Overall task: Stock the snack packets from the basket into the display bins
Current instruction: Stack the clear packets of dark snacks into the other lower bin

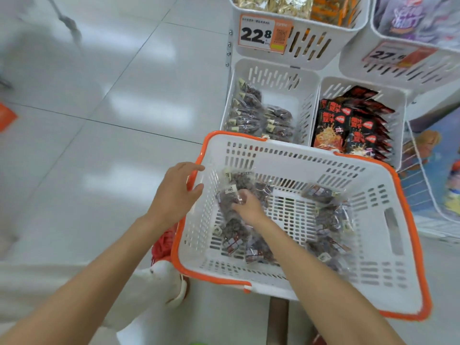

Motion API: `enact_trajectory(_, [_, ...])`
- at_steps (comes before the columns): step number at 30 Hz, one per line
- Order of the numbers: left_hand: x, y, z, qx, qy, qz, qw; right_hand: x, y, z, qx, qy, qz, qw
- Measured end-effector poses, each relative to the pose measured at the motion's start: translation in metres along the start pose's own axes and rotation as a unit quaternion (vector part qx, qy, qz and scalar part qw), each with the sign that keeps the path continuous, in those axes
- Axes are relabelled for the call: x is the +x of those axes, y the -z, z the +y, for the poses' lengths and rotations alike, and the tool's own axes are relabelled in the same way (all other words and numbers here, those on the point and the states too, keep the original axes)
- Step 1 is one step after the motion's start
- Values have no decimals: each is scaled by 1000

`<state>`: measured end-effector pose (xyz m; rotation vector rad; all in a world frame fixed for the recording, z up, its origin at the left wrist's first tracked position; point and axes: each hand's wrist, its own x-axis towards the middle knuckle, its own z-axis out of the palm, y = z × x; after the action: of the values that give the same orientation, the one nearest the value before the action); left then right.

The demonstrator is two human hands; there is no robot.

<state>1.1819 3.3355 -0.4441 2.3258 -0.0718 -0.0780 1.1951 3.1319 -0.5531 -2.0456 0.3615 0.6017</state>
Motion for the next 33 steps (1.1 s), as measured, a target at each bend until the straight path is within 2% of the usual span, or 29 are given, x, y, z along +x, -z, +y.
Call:
enact_trajectory(3, [10, -4, 21, -49, -3, -6, 999, -22, 50, -35, 19, 117, -11, 993])
enact_trajectory(5, [20, -15, 40, -115, 15, -65, 991, -41, 81, -58, 50, 168, -41, 984])
enact_trajectory(8, [31, -28, 48, -204, 49, -124, 970, -55, 105, -74, 123, 182, -87, 972])
enact_trajectory(10, [34, -25, 42, -206, 65, -72, 974, -50, 100, -61, 134, 150, -93, 975])
enact_trajectory(12, [36, -17, 33, -211, 83, -8, 974, -37, 80, -32, 46, 102, -103, 988])
enact_trajectory(14, [37, -8, 22, -227, 104, 26, 968, -23, 48, 3, -81, 72, -151, 983])
enact_trajectory(16, [37, -3, 15, -243, 129, 36, 961, -9, 16, 29, -217, 88, -200, 951])
enact_trajectory(18, [35, -2, 15, -254, 136, 32, 957, 2, -8, 44, -345, 134, -222, 902])
enact_trajectory(20, [32, -3, 16, -264, 134, 27, 955, 11, -22, 51, -421, 161, -223, 864])
enact_trajectory(23, [31, -3, 18, -269, 132, 25, 954, 21, -26, 50, -496, 172, -204, 826])
enact_trajectory(24, [32, -3, 18, -272, 135, 27, 952, 21, -22, 45, -499, 170, -196, 827])
enact_trajectory(25, [32, -3, 18, -273, 136, 27, 952, 21, -17, 42, -475, 170, -187, 843])
enact_trajectory(27, [32, -4, 19, -276, 137, 30, 951, 17, 2, 33, -353, 156, -177, 905])
enact_trajectory(29, [30, -6, 22, -291, 142, 33, 946, 6, 34, 15, -181, 122, -153, 964])
enact_trajectory(31, [28, -8, 27, -317, 146, 34, 937, -11, 72, -11, -62, 131, -103, 984])
enact_trajectory(33, [28, -8, 32, -340, 145, 47, 928, -32, 108, -41, 7, 169, -64, 983])
